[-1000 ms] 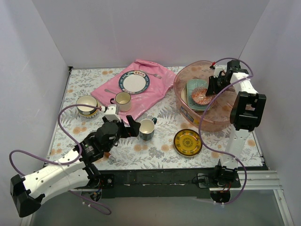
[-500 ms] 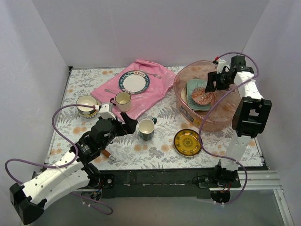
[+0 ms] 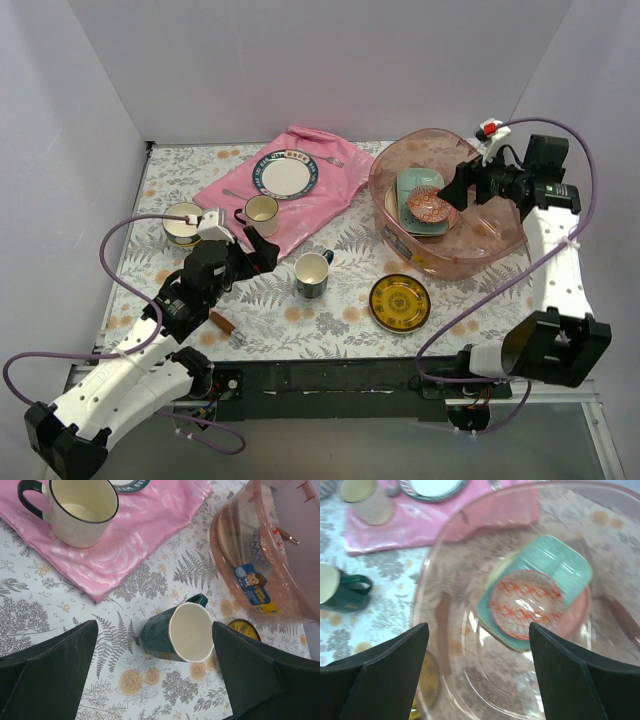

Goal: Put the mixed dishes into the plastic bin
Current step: Place the bowl in the plastic bin, then pick up the bowl from the center of the board.

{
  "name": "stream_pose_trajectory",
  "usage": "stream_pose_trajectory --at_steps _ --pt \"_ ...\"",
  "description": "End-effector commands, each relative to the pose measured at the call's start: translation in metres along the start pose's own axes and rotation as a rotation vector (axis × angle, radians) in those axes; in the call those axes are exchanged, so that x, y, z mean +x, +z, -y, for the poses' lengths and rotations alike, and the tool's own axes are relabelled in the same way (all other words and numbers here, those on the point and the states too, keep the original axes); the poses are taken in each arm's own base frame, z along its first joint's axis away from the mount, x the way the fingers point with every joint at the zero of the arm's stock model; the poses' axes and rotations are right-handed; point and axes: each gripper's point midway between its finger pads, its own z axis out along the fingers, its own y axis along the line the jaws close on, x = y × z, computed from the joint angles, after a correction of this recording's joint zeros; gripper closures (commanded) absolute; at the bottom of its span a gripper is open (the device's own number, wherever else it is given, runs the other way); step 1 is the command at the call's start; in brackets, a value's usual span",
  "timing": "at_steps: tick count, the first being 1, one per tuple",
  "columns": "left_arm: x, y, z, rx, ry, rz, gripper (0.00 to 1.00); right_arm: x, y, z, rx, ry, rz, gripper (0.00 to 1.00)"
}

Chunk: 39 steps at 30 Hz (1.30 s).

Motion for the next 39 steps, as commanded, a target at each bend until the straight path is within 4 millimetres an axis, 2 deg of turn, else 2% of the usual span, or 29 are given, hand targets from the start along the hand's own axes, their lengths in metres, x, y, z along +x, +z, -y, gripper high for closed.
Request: stream_pose_trajectory --at_steps 1,2,4,5,6,7,8,11,15,24,38,39 --pt "-0.027 -0.009 0.010 0.022 0.006 0.032 0.02 -0.017 -0.018 -0.066 -0.249 -0.125 0.196 0.10" --pt "-0.027 -0.009 0.007 0.011 0.007 0.029 0.02 -0.006 -0.015 -0.073 -0.278 -0.134 0.213 0.09" --pt "-0.030 -0.011 0.007 0.008 0.007 0.032 0.02 -0.003 -0.024 -0.096 -0.341 -0.178 0.270 0.06" --pt "-0.031 -0.011 0.006 0.005 0.006 0.032 0.02 0.018 -0.020 -0.101 -0.368 -0.139 0.261 0.06" --pt "-0.032 -0.011 0.007 0.006 0.009 0.033 0.02 0.014 -0.025 -0.106 -0.366 -0.196 0.305 0.05" --pt "-0.032 -0.011 0.005 0.001 0.009 0.033 0.02 0.018 -0.028 -0.116 -0.407 -0.194 0.322 0.03" --pt "-0.035 -0.012 0.005 -0.001 0.006 0.039 0.02 0.032 -0.028 -0.123 -0.436 -0.173 0.322 0.03" --pt "-0.040 -0.012 0.005 -0.011 0.005 0.052 0.02 0.042 -0.032 -0.138 -0.515 -0.185 0.339 0.03" --pt "-0.054 -0.011 0.003 -0.036 0.013 0.083 0.02 0.054 -0.030 -0.141 -0.538 -0.191 0.342 0.02" --pt "-0.063 -0.001 -0.010 -0.064 -0.020 0.091 0.02 0.053 -0.033 -0.144 -0.540 -0.208 0.352 0.02" --pt "-0.081 0.012 -0.033 -0.063 -0.078 0.102 0.02 0.057 -0.028 -0.141 -0.527 -0.203 0.337 0.02" --pt "-0.080 0.013 -0.030 -0.038 -0.076 0.093 0.02 0.058 -0.027 -0.141 -0.527 -0.202 0.336 0.02"
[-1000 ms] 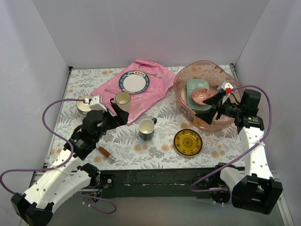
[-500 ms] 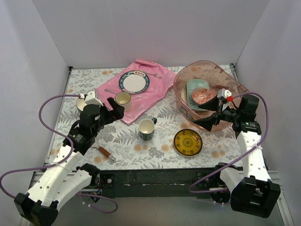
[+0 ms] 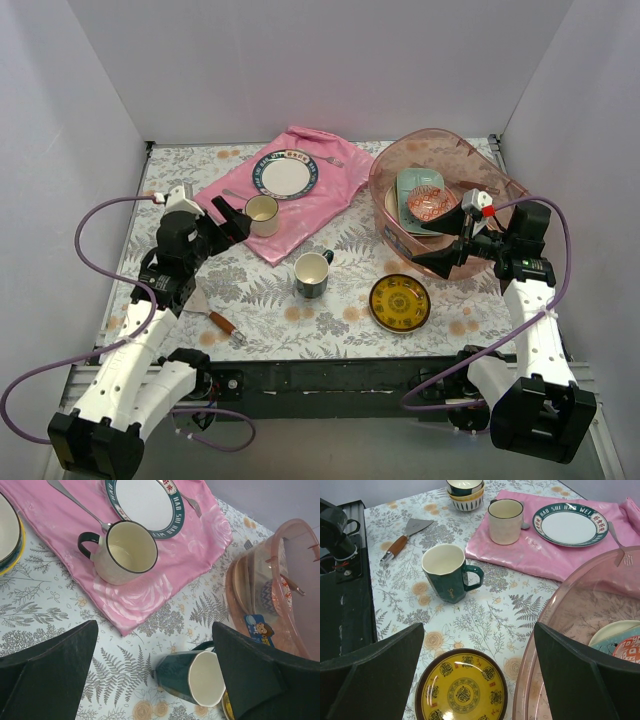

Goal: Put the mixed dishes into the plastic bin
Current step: Pick up the bowl from the center of the board.

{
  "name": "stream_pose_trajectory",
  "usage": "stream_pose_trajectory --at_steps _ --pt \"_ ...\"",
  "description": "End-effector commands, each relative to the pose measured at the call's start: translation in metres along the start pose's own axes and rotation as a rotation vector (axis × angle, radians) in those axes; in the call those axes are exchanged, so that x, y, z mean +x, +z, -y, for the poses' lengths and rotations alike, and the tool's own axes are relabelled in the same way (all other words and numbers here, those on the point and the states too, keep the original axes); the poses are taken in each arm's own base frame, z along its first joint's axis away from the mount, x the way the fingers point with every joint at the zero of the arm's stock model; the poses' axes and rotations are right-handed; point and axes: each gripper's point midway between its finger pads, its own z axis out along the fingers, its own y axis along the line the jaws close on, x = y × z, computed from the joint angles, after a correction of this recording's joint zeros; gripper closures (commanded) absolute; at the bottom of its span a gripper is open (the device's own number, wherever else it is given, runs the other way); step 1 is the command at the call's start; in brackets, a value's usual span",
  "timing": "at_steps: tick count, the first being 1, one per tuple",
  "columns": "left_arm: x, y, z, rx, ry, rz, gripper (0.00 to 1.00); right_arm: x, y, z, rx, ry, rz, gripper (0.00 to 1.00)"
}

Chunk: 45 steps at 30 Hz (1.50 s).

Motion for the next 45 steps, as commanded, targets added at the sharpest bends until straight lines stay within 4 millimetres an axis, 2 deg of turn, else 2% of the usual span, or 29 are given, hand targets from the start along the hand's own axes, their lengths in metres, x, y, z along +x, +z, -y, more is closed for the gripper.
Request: stream_pose_trajectory --at_steps 1,10,21,29,34,35,37,38,41,42,45 --pt "-0.011 0.001 0.008 0.068 -0.001 0.012 0.02 -0.002 0.001 0.002 -0.003 -0.044 0.004 0.02" --pt "-0.015 0.010 0.002 0.081 -0.019 0.019 0.02 0.004 0.000 0.008 0.026 -0.046 -0.013 0.01" --pt "-0.020 0.008 -0.011 0.044 -0.022 0.027 0.02 0.007 0.001 0.011 0.032 -0.039 -0.019 0.01" --pt "-0.036 0.020 -0.026 -0.021 -0.077 0.047 0.02 0.007 0.000 0.011 0.037 -0.040 -0.020 0.02" --pt "-0.050 0.029 -0.044 -0.105 -0.146 0.073 0.02 0.008 0.000 0.013 0.040 -0.033 -0.024 0.01" --pt "-0.053 0.034 -0.059 -0.165 -0.193 0.079 0.02 0.009 0.000 0.013 0.042 -0.033 -0.024 0.02" --pt "-0.063 0.036 -0.073 -0.253 -0.209 0.103 0.02 0.008 0.001 0.013 0.039 -0.031 -0.024 0.02" --pt "-0.060 0.044 -0.083 -0.304 -0.214 0.083 0.02 0.008 0.001 0.013 0.039 -0.030 -0.024 0.02" --pt "-0.070 0.047 -0.103 -0.434 -0.203 0.095 0.02 0.007 0.001 0.012 0.037 -0.033 -0.023 0.01" --pt "-0.068 0.051 -0.112 -0.475 -0.188 0.079 0.04 0.007 0.001 0.012 0.036 -0.033 -0.023 0.02" --pt "-0.080 0.049 -0.132 -0.577 -0.140 0.114 0.07 0.007 0.001 0.011 0.033 -0.033 -0.021 0.01"
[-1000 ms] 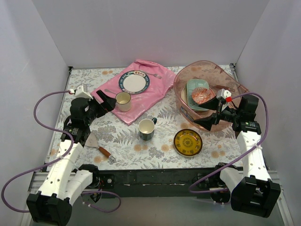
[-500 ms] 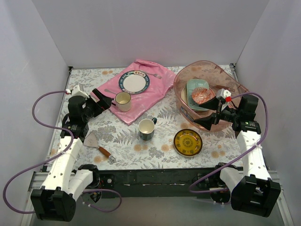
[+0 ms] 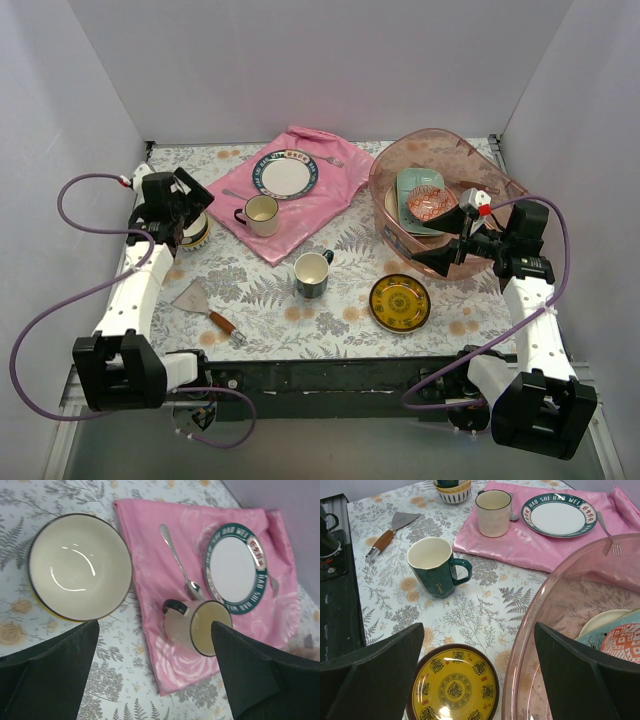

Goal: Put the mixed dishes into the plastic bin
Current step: Pick up the bowl from the center of the board.

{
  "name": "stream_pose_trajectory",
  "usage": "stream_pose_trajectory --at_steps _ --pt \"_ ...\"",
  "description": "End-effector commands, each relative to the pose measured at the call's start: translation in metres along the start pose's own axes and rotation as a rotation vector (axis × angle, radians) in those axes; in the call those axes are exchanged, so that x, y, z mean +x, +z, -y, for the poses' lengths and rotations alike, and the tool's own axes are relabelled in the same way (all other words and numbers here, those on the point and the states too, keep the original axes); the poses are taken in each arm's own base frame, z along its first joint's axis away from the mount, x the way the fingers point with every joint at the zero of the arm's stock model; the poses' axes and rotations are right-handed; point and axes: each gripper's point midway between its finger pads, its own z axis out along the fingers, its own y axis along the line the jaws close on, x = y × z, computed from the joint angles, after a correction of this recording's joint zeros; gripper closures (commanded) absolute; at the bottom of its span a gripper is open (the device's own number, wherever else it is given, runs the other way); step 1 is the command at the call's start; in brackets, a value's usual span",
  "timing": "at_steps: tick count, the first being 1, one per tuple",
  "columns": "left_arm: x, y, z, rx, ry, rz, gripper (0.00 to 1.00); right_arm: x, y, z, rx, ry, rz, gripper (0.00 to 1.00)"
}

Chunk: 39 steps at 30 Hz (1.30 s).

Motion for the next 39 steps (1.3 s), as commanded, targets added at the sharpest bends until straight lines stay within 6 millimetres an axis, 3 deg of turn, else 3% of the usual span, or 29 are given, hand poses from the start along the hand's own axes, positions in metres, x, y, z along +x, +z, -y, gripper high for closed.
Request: stream_pose_trajectory --at_steps 1,6,14,17,22,31,39 --pt "-0.028 0.001 -0.033 -0.187 0.045 0.094 0.07 -0.002 0.001 -0.002 -0.015 -0.020 0.006 0.01" --pt "-0.038 0.004 -0.062 -0.285 0.016 0.113 0.09 -0.002 0.001 -0.001 -0.011 -0.022 0.003 0.01" --pt "-0.023 0.026 -0.089 -0.344 -0.008 0.056 0.24 -0.001 0.001 0.000 -0.007 -0.021 0.001 0.02" --pt "-0.022 0.032 -0.094 -0.352 -0.005 0.043 0.29 -0.001 0.001 -0.001 -0.010 -0.019 0.001 0.01" --pt "-0.014 0.046 -0.107 -0.393 0.012 0.015 0.52 -0.002 0.001 0.000 -0.008 -0.021 0.000 0.02" --pt "-0.002 0.059 -0.117 -0.420 0.028 -0.023 0.64 -0.001 0.001 0.002 -0.001 -0.021 -0.005 0.02" --pt "0.004 0.062 -0.125 -0.438 0.038 -0.046 0.82 -0.001 0.001 0.002 0.000 -0.021 -0.007 0.02"
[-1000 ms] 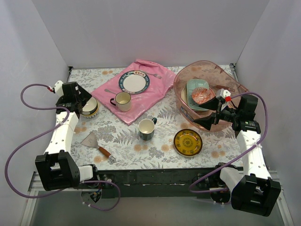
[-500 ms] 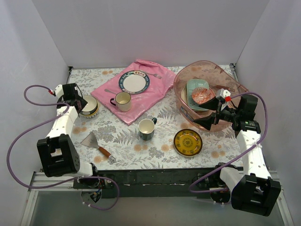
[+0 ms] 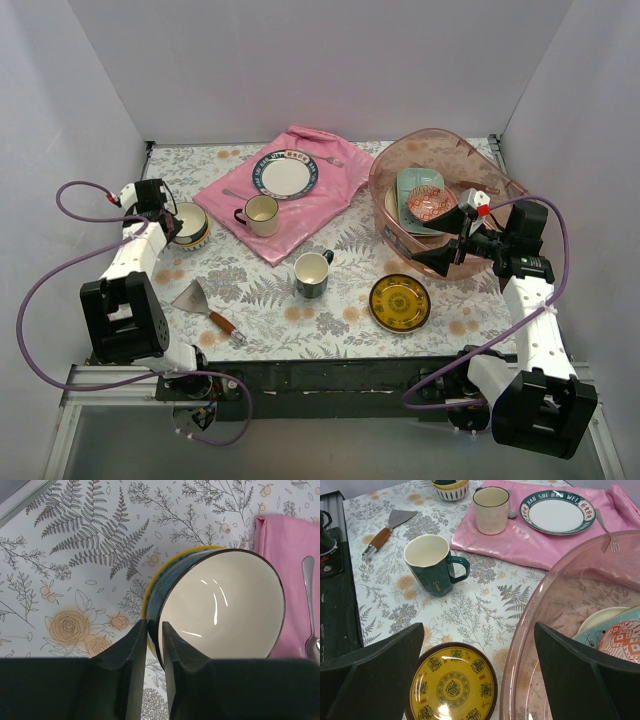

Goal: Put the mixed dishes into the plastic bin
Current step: Pick up the bowl from the center of the board.

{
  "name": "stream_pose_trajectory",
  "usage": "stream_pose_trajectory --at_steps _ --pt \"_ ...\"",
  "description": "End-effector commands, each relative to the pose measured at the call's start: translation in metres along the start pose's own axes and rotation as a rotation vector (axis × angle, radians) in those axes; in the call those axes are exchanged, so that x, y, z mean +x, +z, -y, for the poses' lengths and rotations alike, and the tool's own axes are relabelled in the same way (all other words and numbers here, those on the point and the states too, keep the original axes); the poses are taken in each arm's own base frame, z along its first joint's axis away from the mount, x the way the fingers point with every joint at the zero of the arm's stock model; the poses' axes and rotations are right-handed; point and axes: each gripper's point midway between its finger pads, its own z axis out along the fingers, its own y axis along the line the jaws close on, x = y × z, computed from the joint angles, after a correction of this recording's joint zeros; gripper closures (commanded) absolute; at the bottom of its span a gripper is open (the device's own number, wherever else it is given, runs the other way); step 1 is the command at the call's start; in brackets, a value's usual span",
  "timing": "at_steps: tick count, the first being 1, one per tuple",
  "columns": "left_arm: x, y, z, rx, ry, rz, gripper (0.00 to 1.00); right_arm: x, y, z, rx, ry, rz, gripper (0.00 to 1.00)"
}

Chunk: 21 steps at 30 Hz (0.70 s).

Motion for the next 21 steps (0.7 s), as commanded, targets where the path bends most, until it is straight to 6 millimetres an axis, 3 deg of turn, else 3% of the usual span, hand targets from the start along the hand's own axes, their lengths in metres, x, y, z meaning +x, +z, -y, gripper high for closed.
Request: stream_pose_trajectory --at_steps 1,7,14,21 --pt "-0.006 0.002 -0.001 0.002 0.002 0.019 0.83 -0.004 0.001 0.000 -0.006 -0.023 0.002 0.01" --pt "-0.013 -0.006 0.004 0.034 0.000 0.029 1.00 -0.004 0.000 0.000 -0.002 -0.027 0.000 0.01" --pt "-0.041 -0.036 0.015 0.105 -0.012 0.104 1.00 -0.004 0.000 0.000 -0.003 -0.025 0.000 0.01" --pt "-0.052 -0.070 0.028 0.226 -0.008 0.131 1.00 -0.005 0.000 -0.001 -0.002 -0.030 0.000 0.01"
